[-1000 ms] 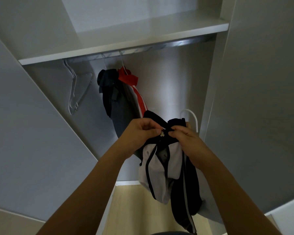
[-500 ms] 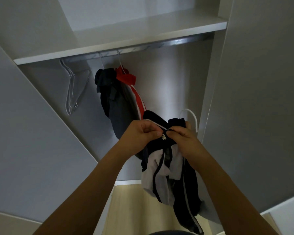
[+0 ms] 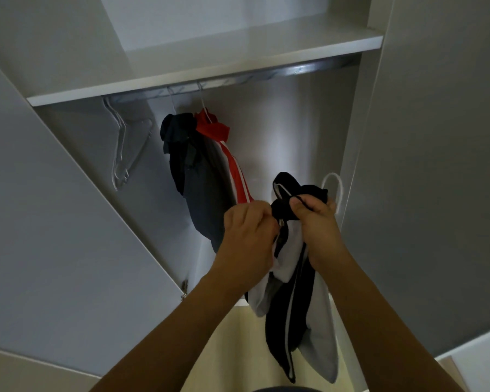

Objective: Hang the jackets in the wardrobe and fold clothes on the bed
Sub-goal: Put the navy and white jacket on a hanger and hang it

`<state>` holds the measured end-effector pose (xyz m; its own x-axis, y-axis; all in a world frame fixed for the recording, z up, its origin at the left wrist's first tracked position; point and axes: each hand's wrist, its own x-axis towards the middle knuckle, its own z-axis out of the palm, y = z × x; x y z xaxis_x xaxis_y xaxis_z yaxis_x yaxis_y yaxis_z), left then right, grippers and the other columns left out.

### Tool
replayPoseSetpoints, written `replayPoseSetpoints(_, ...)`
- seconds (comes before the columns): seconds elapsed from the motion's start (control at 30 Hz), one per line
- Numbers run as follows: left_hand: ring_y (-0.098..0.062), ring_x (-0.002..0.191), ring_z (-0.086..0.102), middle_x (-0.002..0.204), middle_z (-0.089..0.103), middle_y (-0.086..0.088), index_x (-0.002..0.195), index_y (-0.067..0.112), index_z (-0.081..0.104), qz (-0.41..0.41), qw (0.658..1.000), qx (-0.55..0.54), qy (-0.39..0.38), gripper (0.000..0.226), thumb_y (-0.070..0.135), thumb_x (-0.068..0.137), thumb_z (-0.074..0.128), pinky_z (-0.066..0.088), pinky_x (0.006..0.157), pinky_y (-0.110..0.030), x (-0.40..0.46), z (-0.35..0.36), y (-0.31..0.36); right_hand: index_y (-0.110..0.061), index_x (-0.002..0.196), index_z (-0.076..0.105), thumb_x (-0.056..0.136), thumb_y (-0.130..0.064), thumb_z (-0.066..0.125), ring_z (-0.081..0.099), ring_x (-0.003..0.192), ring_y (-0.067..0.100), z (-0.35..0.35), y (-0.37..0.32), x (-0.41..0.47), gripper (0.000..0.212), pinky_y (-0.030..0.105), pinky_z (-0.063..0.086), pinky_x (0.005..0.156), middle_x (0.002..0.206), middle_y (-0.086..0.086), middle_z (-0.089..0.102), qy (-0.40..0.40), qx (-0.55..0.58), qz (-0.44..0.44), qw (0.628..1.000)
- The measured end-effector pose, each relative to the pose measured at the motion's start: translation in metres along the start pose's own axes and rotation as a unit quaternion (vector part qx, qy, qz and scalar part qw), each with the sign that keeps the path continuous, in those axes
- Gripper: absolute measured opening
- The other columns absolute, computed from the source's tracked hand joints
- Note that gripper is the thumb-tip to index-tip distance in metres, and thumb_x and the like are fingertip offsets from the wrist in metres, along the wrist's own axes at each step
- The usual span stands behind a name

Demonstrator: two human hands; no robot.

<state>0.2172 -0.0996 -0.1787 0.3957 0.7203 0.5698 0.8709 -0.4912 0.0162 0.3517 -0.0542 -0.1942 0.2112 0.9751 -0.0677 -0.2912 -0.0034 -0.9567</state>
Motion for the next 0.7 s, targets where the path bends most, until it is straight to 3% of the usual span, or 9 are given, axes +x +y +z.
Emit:
replayPoseSetpoints(0.1,-0.024,0.096,0.06,0.098,0.063,-0.001,0.082,0.019,0.072,0.041,0.995,-0.007,-0.091,0.022,0.024,0.064,0.083,0.045,0.087,-0.035,-0.011,-0.004,0.007,-0.011,0.099,0.069,0.092,-0.02,0.063,0.062,0.099,0.012,-0.004,-0.001,0.006,0.013,0.033,0.051,0.096,0.118,-0.001,0.053,0.016,-0.001,0.028,0.999)
replayPoseSetpoints(0.17,-0.021,0.1,0.056,0.103,0.061,-0.002,0.084,0.016,0.071,0.031,0.986,-0.107,-0.126,0.011,0.019,0.076,0.077,0.048,0.091,-0.035,-0.008,-0.008,0.001,-0.01,0.105,0.07,0.092,-0.022,0.063,0.059,0.112,0.023,-0.006,-0.003,0.007,0.019,0.041,0.048,0.101,0.133,0.009,0.046,0.002,-0.017,0.043,0.999)
replayPoseSetpoints(0.23,-0.016,0.105,0.053,0.112,0.055,0.001,0.092,0.015,0.064,-0.092,0.946,-0.262,-0.166,0.006,0.019,0.087,0.065,0.047,0.095,-0.03,0.0,-0.014,-0.008,-0.012,0.103,0.072,0.091,-0.024,0.065,0.056,0.118,0.028,-0.006,-0.006,0.007,0.018,0.044,0.044,0.104,0.137,0.011,0.042,-0.02,-0.024,0.049,0.998)
replayPoseSetpoints(0.3,-0.014,0.095,0.058,0.104,0.056,0.002,0.098,0.018,0.055,-0.243,0.873,-0.373,-0.197,0.017,0.031,0.088,0.061,0.051,0.084,-0.03,0.014,-0.014,-0.017,-0.013,0.1,0.073,0.09,-0.024,0.066,0.056,0.117,0.026,-0.004,-0.009,0.009,0.016,0.044,0.045,0.103,0.135,0.007,0.041,-0.029,-0.024,0.04,0.998)
replayPoseSetpoints(0.43,-0.023,0.067,0.055,0.073,0.057,-0.02,0.081,0.0,0.059,-0.31,0.818,-0.416,-0.249,0.037,0.035,0.092,0.061,0.045,0.065,-0.037,0.04,-0.005,-0.018,-0.019,0.092,0.071,0.09,-0.025,0.066,0.067,0.093,0.01,-0.001,-0.01,0.008,0.008,0.033,0.057,0.085,0.106,-0.012,0.061,-0.06,-0.024,0.032,0.997)
replayPoseSetpoints(0.5,-0.029,0.07,0.058,0.082,0.061,-0.033,0.087,-0.01,0.062,-0.359,0.783,-0.463,-0.209,0.035,0.024,0.092,0.06,0.05,0.069,-0.044,0.045,0.0,-0.019,-0.022,0.085,0.071,0.09,-0.025,0.066,0.066,0.079,-0.005,-0.004,-0.007,0.008,0.008,0.013,0.054,0.069,0.094,-0.016,0.058,-0.055,-0.047,0.005,0.997)
replayPoseSetpoints(0.57,-0.027,0.067,0.061,0.074,0.066,-0.021,0.083,-0.005,0.064,-0.431,0.753,-0.481,-0.127,0.027,0.02,0.092,0.06,0.055,0.065,-0.036,0.045,0.003,-0.022,-0.025,0.076,0.067,0.088,-0.025,0.068,0.056,0.068,-0.02,-0.011,-0.004,0.009,0.012,-0.002,0.042,0.06,0.094,-0.016,0.045,-0.014,-0.088,-0.021,0.996)
replayPoseSetpoints(0.63,-0.022,0.064,0.064,0.071,0.069,-0.01,0.082,0.003,0.065,-0.506,0.691,-0.513,-0.055,0.022,0.021,0.093,0.062,0.056,0.064,-0.031,0.045,0.004,-0.026,-0.022,0.069,0.062,0.086,-0.029,0.071,0.05,0.063,-0.023,-0.021,0.001,0.008,0.02,-0.005,0.035,0.057,0.093,-0.012,0.043,0.01,-0.129,-0.031,0.991)
replayPoseSetpoints(0.7,-0.02,0.063,0.065,0.073,0.07,-0.01,0.085,0.004,0.067,-0.535,0.641,-0.55,-0.034,0.018,0.02,0.092,0.062,0.058,0.063,-0.03,0.047,0.002,-0.027,-0.02,0.066,0.063,0.085,-0.042,0.069,0.054,0.077,-0.015,-0.025,0.008,0.005,0.029,0.0,0.039,0.071,0.11,0.003,0.047,-0.015,-0.166,-0.02,0.986)
